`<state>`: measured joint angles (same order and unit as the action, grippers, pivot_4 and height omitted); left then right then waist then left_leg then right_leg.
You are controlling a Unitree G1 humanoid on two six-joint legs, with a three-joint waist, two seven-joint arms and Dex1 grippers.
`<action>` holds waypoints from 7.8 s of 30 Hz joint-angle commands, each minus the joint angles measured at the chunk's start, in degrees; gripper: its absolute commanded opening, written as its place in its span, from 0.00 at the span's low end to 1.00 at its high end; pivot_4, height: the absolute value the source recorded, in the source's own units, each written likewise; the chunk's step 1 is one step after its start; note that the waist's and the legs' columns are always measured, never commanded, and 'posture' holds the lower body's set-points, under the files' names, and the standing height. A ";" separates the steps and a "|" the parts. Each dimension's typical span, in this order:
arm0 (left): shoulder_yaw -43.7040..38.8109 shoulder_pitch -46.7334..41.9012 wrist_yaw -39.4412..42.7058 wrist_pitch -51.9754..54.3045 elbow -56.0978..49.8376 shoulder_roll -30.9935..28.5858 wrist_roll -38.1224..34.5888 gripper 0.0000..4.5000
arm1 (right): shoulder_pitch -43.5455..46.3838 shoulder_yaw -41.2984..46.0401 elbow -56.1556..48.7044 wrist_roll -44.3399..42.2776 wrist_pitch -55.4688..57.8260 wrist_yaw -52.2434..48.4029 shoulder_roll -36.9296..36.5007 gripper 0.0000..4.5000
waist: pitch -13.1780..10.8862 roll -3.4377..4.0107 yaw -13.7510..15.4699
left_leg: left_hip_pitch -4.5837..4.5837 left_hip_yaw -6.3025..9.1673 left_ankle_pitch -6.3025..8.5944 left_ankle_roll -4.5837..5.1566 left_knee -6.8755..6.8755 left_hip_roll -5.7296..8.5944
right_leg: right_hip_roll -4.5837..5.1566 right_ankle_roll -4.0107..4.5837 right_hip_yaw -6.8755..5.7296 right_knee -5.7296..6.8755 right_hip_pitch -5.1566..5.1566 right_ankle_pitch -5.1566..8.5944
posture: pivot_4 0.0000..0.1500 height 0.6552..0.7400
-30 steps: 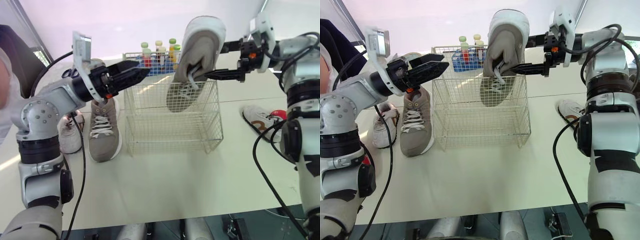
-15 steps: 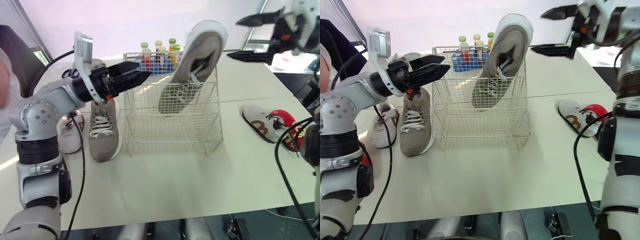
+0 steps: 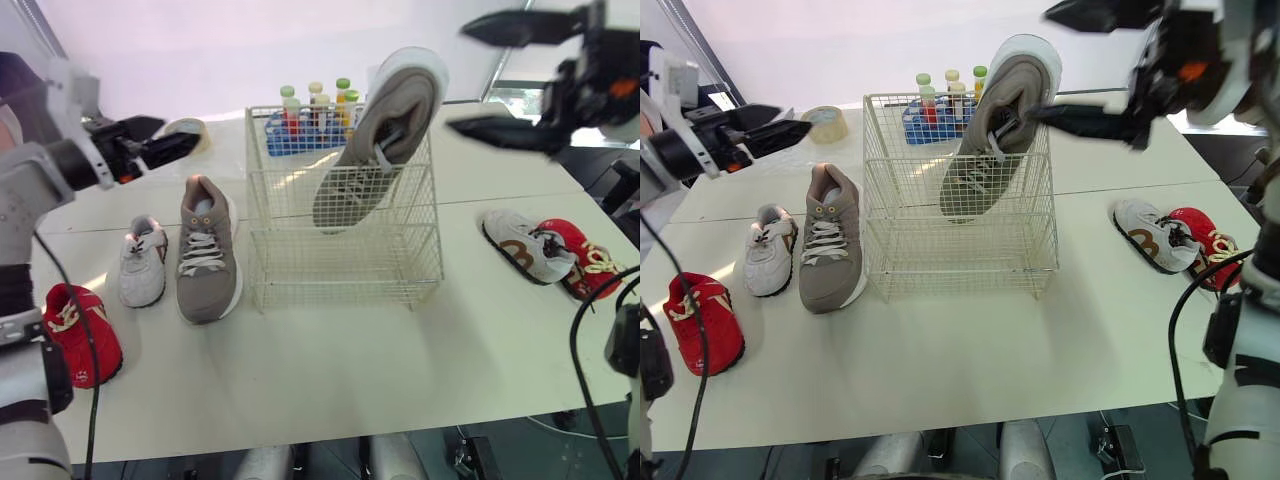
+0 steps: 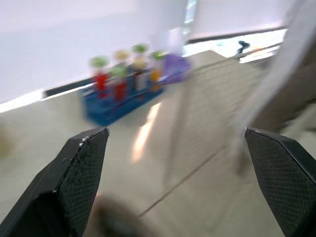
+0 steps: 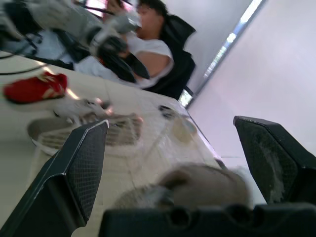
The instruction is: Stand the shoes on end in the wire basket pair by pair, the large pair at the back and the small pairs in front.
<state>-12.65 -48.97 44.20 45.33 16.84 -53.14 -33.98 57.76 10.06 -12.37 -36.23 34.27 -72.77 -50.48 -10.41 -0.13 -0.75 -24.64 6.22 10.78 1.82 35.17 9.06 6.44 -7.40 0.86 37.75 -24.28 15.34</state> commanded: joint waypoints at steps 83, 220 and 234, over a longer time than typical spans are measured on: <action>16.58 -23.95 -46.95 -93.61 39.24 44.10 49.87 0.00 | -8.05 0.44 -17.10 -3.05 5.10 17.48 -6.96 1.00 | -0.15 -0.73 1.60 | -1.04 0.09 0.17 0.38 1.82 0.05 | -0.02 -0.42 -0.42 0.30 0.02 -0.52 | 1.00 1.00; 7.51 5.78 9.86 4.79 -34.52 16.24 -22.15 0.98 | -47.86 17.55 27.00 15.25 -8.07 32.09 0.33 0.19 | 1.50 0.20 1.68 | 0.17 -0.06 0.50 0.65 0.09 0.14 | 0.19 -0.19 -0.17 -1.10 0.97 0.12 | 1.00 1.00; 3.92 -0.37 9.21 5.38 -24.81 17.51 -23.74 0.98 | -33.74 29.97 4.90 7.03 -0.99 42.07 -4.06 0.00 | 1.31 0.44 1.50 | 0.15 -0.05 0.50 0.65 0.05 0.14 | 0.20 -0.27 -0.15 -1.09 0.89 0.08 | 1.00 1.00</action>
<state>-6.51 -48.03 53.38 50.63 -8.34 -35.51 -56.48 21.50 36.82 -2.94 -26.90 33.43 -32.48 -52.95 -9.11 0.32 0.74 -24.49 6.17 11.28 2.47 35.16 9.20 6.64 -7.67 0.71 36.66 -23.42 15.42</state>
